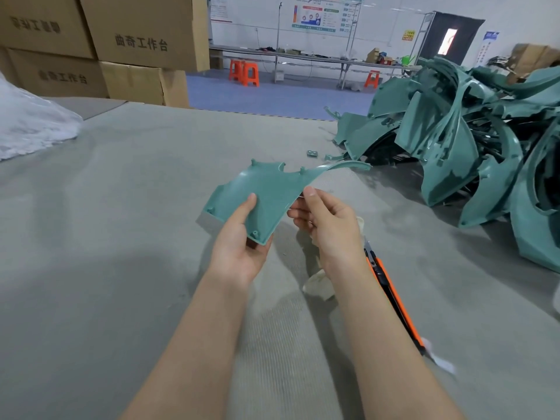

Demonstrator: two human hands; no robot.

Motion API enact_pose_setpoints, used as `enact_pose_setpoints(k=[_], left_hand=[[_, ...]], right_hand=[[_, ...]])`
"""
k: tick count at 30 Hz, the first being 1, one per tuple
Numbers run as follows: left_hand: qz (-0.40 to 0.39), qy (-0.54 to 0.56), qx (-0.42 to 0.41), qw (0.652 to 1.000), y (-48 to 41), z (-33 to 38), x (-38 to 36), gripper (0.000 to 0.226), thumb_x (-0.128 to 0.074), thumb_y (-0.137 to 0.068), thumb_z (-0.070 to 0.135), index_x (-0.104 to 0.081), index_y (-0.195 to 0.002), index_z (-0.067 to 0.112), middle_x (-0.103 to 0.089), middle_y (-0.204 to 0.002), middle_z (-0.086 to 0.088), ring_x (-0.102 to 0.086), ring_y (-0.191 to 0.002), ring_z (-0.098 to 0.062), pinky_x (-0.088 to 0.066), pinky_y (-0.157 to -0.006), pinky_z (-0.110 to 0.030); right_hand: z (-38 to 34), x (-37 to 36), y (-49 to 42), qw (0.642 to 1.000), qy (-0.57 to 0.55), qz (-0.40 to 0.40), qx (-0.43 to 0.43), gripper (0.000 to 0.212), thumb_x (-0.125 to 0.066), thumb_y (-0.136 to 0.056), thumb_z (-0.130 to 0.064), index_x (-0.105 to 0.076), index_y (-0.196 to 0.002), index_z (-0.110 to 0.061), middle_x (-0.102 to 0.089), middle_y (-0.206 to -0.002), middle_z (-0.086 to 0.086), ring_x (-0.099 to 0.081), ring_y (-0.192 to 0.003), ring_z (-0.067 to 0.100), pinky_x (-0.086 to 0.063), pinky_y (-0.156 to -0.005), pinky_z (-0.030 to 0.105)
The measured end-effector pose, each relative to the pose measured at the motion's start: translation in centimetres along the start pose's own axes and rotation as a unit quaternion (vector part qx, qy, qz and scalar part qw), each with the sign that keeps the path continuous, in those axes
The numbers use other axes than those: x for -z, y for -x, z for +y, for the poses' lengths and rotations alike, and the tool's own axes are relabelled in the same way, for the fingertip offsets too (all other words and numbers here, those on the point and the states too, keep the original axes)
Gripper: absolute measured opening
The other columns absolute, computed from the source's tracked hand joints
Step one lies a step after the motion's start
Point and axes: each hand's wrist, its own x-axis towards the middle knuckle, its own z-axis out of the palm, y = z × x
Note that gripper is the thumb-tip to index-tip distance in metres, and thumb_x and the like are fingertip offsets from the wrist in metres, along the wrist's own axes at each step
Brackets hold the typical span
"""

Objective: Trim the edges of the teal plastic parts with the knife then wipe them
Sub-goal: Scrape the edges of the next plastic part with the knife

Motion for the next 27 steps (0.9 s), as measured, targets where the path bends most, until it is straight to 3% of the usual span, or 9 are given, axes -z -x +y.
enact_pose_setpoints(k=[3,6,8,11,14,17,20,22,27], left_hand=[[-0.009,0.004,-0.018,1.0,0.0,0.3,0.1,0.004,-0.063,-0.09,0.013,-0.066,-0.091,0.014,-0.075,-0.077,0.002,-0.07,-0.063,-0.007,-0.051,-0.049,-0.016],[-0.01,0.006,-0.043,0.999,-0.1,0.8,0.3,0.006,-0.064,-0.089,0.014,-0.067,-0.094,0.015,-0.076,-0.085,0.001,-0.072,-0.071,-0.009,-0.053,-0.053,-0.019],[-0.012,-0.004,-0.063,0.998,-0.3,1.0,0.4,0.01,-0.063,-0.09,0.015,-0.067,-0.1,0.015,-0.075,-0.091,0.001,-0.072,-0.076,-0.009,-0.054,-0.057,-0.02],[-0.002,-0.001,-0.078,0.997,-0.6,1.1,0.3,0.014,-0.063,-0.09,0.016,-0.066,-0.104,0.016,-0.075,-0.094,0.001,-0.071,-0.079,-0.01,-0.055,-0.06,-0.021],[0.006,0.003,-0.077,0.997,-0.4,0.9,0.1,0.015,-0.064,-0.09,0.016,-0.066,-0.104,0.016,-0.075,-0.093,0.001,-0.071,-0.078,-0.009,-0.055,-0.059,-0.021],[0.013,0.02,-0.071,0.997,-0.1,1.0,0.0,0.016,-0.064,-0.09,0.015,-0.065,-0.106,0.015,-0.075,-0.09,0.001,-0.072,-0.074,-0.01,-0.054,-0.055,-0.02],[0.029,0.056,-0.063,0.996,0.0,1.3,-0.1,0.008,-0.063,-0.09,0.013,-0.065,-0.097,0.015,-0.075,-0.078,0.002,-0.071,-0.065,-0.008,-0.052,-0.05,-0.018],[0.035,0.073,-0.048,0.996,0.0,1.6,-0.1,0.004,-0.064,-0.089,0.011,-0.065,-0.089,0.014,-0.073,-0.072,0.003,-0.069,-0.059,-0.008,-0.052,-0.049,-0.017],[0.041,0.079,-0.026,0.996,-0.5,2.3,0.7,0.006,-0.066,-0.085,0.008,-0.065,-0.087,0.013,-0.07,-0.079,0.0,-0.064,-0.066,-0.01,-0.052,-0.049,-0.015]], right_hand=[[-1.0,1.1,-0.1,0.992,0.123,0.008,0.019,0.023,-0.049,-0.1,-0.016,-0.07,-0.091,-0.019,-0.073,-0.078,-0.006,-0.066,-0.07,0.007,-0.052,-0.071,0.023],[-2.5,5.5,-0.6,0.881,0.453,0.137,0.009,0.025,-0.056,-0.094,-0.028,-0.066,-0.115,-0.019,-0.068,-0.113,0.003,-0.063,-0.102,0.018,-0.049,-0.09,0.036],[-3.1,8.6,0.1,0.825,0.534,0.148,-0.11,0.045,-0.064,-0.088,-0.04,-0.055,-0.126,-0.016,-0.057,-0.126,0.01,-0.057,-0.111,0.028,-0.047,-0.092,0.042],[-3.0,9.8,1.4,0.749,0.603,0.042,-0.27,0.053,-0.07,-0.083,-0.043,-0.053,-0.119,-0.008,-0.059,-0.104,0.009,-0.059,-0.088,0.027,-0.047,-0.073,0.037],[-2.4,9.9,1.1,0.715,0.642,-0.013,-0.276,0.039,-0.071,-0.081,-0.036,-0.061,-0.096,-0.003,-0.06,-0.08,0.01,-0.056,-0.067,0.023,-0.045,-0.059,0.031],[-2.3,9.9,0.7,0.753,0.61,0.045,-0.243,0.034,-0.064,-0.087,-0.034,-0.065,-0.087,0.0,-0.065,-0.078,0.015,-0.058,-0.07,0.029,-0.043,-0.061,0.032],[-2.4,9.9,0.6,0.854,0.478,0.181,-0.102,0.03,-0.055,-0.094,-0.025,-0.064,-0.087,0.002,-0.058,-0.067,0.011,-0.058,-0.066,0.03,-0.041,-0.059,0.033],[-3.2,9.0,0.3,0.911,0.335,0.238,0.01,0.02,-0.054,-0.095,-0.022,-0.06,-0.104,-0.005,-0.061,-0.08,-0.002,-0.066,-0.074,0.022,-0.048,-0.065,0.031],[-3.1,4.7,-0.5,0.962,0.164,0.199,0.086,0.011,-0.056,-0.094,-0.021,-0.048,-0.099,-0.027,-0.062,-0.093,-0.004,-0.063,-0.057,0.001,-0.048,-0.055,0.019]])
